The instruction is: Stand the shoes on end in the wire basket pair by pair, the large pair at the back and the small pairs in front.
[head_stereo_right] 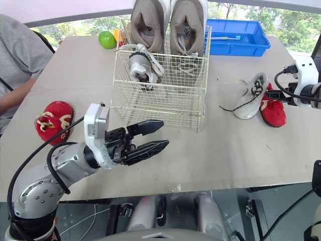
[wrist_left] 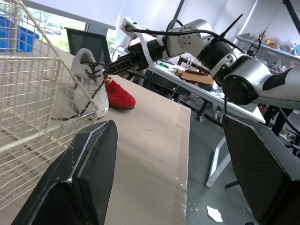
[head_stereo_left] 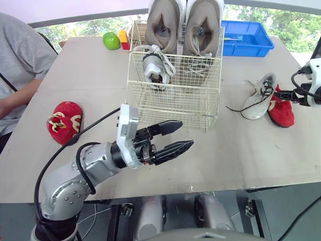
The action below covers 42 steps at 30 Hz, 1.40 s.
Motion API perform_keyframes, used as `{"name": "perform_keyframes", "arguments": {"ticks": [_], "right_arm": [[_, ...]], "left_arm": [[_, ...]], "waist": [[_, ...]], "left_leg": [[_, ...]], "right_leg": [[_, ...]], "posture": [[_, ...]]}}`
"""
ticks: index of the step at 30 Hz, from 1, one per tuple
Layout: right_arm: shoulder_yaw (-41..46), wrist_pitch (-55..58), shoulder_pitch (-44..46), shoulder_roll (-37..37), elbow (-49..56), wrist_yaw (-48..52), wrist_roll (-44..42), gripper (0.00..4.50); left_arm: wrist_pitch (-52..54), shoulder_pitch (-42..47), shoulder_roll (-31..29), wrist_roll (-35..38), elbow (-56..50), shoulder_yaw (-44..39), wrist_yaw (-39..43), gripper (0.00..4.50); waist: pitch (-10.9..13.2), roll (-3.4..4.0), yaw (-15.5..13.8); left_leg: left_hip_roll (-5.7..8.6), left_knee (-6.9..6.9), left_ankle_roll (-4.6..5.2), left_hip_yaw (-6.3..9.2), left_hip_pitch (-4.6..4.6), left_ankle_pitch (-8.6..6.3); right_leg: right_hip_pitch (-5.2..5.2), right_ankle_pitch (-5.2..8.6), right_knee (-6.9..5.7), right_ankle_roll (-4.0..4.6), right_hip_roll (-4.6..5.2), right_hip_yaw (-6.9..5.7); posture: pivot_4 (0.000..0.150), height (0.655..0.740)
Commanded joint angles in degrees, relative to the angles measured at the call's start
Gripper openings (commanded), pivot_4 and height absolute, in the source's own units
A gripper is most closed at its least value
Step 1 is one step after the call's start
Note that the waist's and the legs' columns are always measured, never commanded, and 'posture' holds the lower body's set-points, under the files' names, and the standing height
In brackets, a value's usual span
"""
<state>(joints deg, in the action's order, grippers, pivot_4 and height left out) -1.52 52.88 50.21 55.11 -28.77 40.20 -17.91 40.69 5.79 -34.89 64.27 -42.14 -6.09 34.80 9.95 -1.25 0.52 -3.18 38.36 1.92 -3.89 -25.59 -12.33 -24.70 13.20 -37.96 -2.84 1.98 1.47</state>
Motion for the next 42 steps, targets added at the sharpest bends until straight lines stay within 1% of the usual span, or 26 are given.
{"name": "perform_keyframes", "arguments": {"ticks": [1, 3, 7, 10, 14, 17, 21, 23, 25, 28, 30, 33, 34, 35, 36, 38, 39, 40, 41, 42], "right_arm": [[2.4, -1.6, -1.1, 1.3, 3.6, 0.8, 1.0, 3.72], [4.2, -1.4, -2.1, 0.4, 5.4, 0.0, 0.3, 3.72], [9.8, 7.4, -1.8, -2.8, 12.6, 0.1, -6.0, 3.72], [10.0, 10.1, -1.9, -4.1, 15.7, -1.1, -6.2, 3.72], [9.3, 9.7, -1.1, -5.6, 13.2, -2.4, -4.8, 3.72], [5.9, 6.9, -0.6, -6.6, 10.1, -2.8, -1.8, 3.72], [4.3, 5.0, 1.0, -7.3, 5.9, -3.8, 1.1, 3.72], [4.5, 4.6, 1.3, -6.8, 6.6, -3.8, 1.7, 3.72], [7.9, 8.1, 1.4, -6.2, 10.5, -3.1, -1.2, 3.72], [9.8, 10.4, 0.1, -6.1, 14.0, -3.9, -2.2, 3.72], [8.8, 9.0, -0.5, -6.7, 12.7, -4.7, -0.8, 3.72], [8.0, 6.4, 1.0, -8.6, 7.7, -6.1, 1.0, 3.72], [7.1, 5.5, 1.8, -9.0, 5.9, -6.1, 1.8, 3.47], [6.1, 4.2, 2.3, -9.3, 4.3, -6.0, 2.7, 3.32], [5.5, 2.9, 2.9, -9.7, 2.1, -6.2, 3.6, 2.97], [4.8, 0.4, 4.2, -10.2, -1.9, -6.3, 4.9, 2.16], [4.7, -0.4, 4.7, -10.3, -3.1, -6.0, 5.1, 1.54], [4.8, -1.0, 5.1, -10.4, -3.9, -5.8, 5.2, 1.15], [4.9, -1.6, 5.3, -10.5, -4.2, -5.4, 5.2, 0.59], [5.2, -2.1, 5.1, -10.5, -3.7, -5.0, 5.0, 0.21]], "left_arm": [[-1.5, 0.6, 0.2, -0.6, -2.4, 0.8, -0.3, 3.82], [-1.3, 2.1, 0.7, -0.8, -2.7, 1.6, -1.5, 3.82], [-0.9, 4.4, 1.1, -0.1, -3.6, 2.7, -3.7, 3.82], [-0.8, 5.2, 1.2, 0.3, -3.7, 3.2, -4.5, 3.82], [-1.3, 4.9, 0.8, 0.3, -2.9, 2.8, -3.5, 3.82], [-1.6, 2.6, -0.4, 0.9, -4.1, 1.3, -2.9, 3.82], [-1.9, 1.1, -0.7, 1.2, -6.1, 0.9, -4.7, 3.82], [-2.0, 0.5, -0.5, 1.4, -7.4, 0.8, -6.5, 3.82], [-2.2, -0.4, -0.3, 1.6, -8.5, 0.7, -8.3, 3.82], [-2.4, 0.3, 0.9, 0.4, -8.4, 3.2, -10.1, 3.82], [-2.2, 1.8, 1.7, -0.6, -7.2, 4.7, -10.4, 3.82], [-2.1, 3.4, 1.8, -0.8, -5.7, 5.0, -10.1, 3.82], [-2.0, 3.8, 1.5, -0.8, -5.2, 4.8, -9.8, 3.86], [-2.0, 4.1, 1.3, -0.8, -4.9, 4.5, -9.6, 3.87], [-1.8, 4.4, 1.1, -0.6, -4.8, 4.4, -9.7, 3.87], [-1.4, 5.3, 1.0, 0.0, -5.2, 4.4, -10.7, 3.87], [-1.1, 5.7, 1.1, 0.4, -5.7, 4.6, -11.7, 3.87], [-0.9, 6.1, 1.2, 0.8, -6.3, 4.8, -12.9, 3.87], [-0.7, 6.4, 1.4, 1.1, -6.9, 5.1, -13.9, 3.87], [-0.5, 6.6, 1.6, 1.3, -7.5, 5.4, -15.1, 3.87]], "waist": [[0.0, 0.00, -0.1], [0.0, 0.00, -0.1], [0.0, 0.01, 0.3], [0.0, 0.01, 0.2], [0.0, 0.01, 0.0], [0.0, 0.01, 0.1], [0.0, 0.01, 0.2], [0.0, 0.03, 0.1], [0.0, 0.05, 0.1], [0.0, 0.05, 0.1], [0.0, 0.03, 0.1], [0.0, 0.02, 0.1], [0.0, 0.02, 0.1], [0.0, 0.03, 0.1], [0.0, 0.04, 0.2], [0.0, 0.04, 0.3], [0.0, 0.04, 0.2], [0.0, 0.04, 0.2], [0.0, 0.04, 0.2], [0.0, 0.04, 0.2]], "left_leg": [[0.00, 0.01, 0.00, -0.01, 0.00, 0.00], [0.01, 0.01, 0.00, -0.03, 0.00, 0.00], [0.00, 0.01, 0.00, 0.00, 0.00, 0.00], [-0.01, -0.01, 0.00, 0.04, 0.01, 0.00], [0.00, 0.00, 0.00, 0.02, -0.01, 0.00], [0.02, 0.00, 0.00, 0.00, 0.00, 0.00], [0.01, 0.00, 0.00, 0.01, 0.01, 0.00], [0.01, 0.00, 0.00, -0.01, -0.01, 0.00], [0.02, 0.00, 0.00, -0.02, -0.05, 0.00], [0.01, -0.02, 0.00, -0.02, -0.04, 0.00], [0.00, -0.02, 0.00, 0.04, -0.03, 0.00], [0.03, 0.01, 0.00, 0.01, -0.01, 0.00], [0.03, 0.02, 0.00, 0.02, -0.01, 0.00], [0.04, 0.02, 0.00, 0.01, -0.01, 0.00], [0.04, 0.01, 0.00, 0.00, -0.01, 0.00], [0.04, -0.01, 0.00, -0.01, -0.02, 0.00], [0.04, -0.02, 0.00, -0.01, -0.03, 0.00], [0.04, -0.02, 0.00, -0.01, -0.03, 0.00], [0.03, -0.02, 0.00, -0.01, -0.04, 0.00], [0.03, -0.02, 0.00, -0.01, -0.04, 0.00]], "right_leg": [[0.00, 0.00, 0.00, 0.00, 0.01, 0.00], [0.00, 0.00, 0.00, 0.00, 0.01, 0.02], [0.00, -0.01, -0.03, -0.01, 0.00, 0.03], [0.00, -0.01, -0.03, -0.01, -0.03, 0.02], [0.01, 0.00, -0.01, -0.01, -0.01, 0.00], [0.01, 0.00, -0.01, -0.01, -0.01, 0.03], [0.00, 0.00, -0.01, 0.00, -0.02, 0.02], [0.00, 0.00, -0.01, 0.00, -0.01, 0.04], [-0.05, -0.01, -0.01, -0.01, 0.00, 0.06], [-0.06, -0.01, -0.01, -0.01, 0.00, 0.06], [-0.04, 0.00, -0.01, -0.01, -0.01, 0.00], [0.00, -0.01, -0.02, -0.01, -0.01, 0.05], [0.00, -0.01, -0.02, 0.00, -0.02, 0.05], [0.00, -0.01, -0.02, 0.00, -0.03, 0.06], [-0.01, -0.01, -0.02, 0.00, -0.02, 0.07], [-0.05, -0.01, -0.02, -0.01, -0.04, 0.09], [-0.05, -0.01, -0.01, -0.01, -0.04, 0.08], [-0.04, -0.01, 0.00, -0.01, -0.04, 0.09], [-0.04, -0.01, 0.01, -0.01, -0.04, 0.09], [-0.04, -0.01, 0.01, -0.01, -0.04, 0.10]], "posture": [[0.150, 0.7400], [0.150, 0.7400], [0.150, 0.7400], [0.150, 0.7400], [0.150, 0.7400], [0.150, 0.7400], [0.150, 0.7400], [0.150, 0.7400], [0.150, 0.7400], [0.150, 0.7400], [0.150, 0.7400], [0.150, 0.7400], [0.150, 0.7400], [0.150, 0.7400], [0.150, 0.7400], [0.150, 0.7400], [0.150, 0.7400], [0.150, 0.7400], [0.150, 0.7400], [0.150, 0.7400]]}}
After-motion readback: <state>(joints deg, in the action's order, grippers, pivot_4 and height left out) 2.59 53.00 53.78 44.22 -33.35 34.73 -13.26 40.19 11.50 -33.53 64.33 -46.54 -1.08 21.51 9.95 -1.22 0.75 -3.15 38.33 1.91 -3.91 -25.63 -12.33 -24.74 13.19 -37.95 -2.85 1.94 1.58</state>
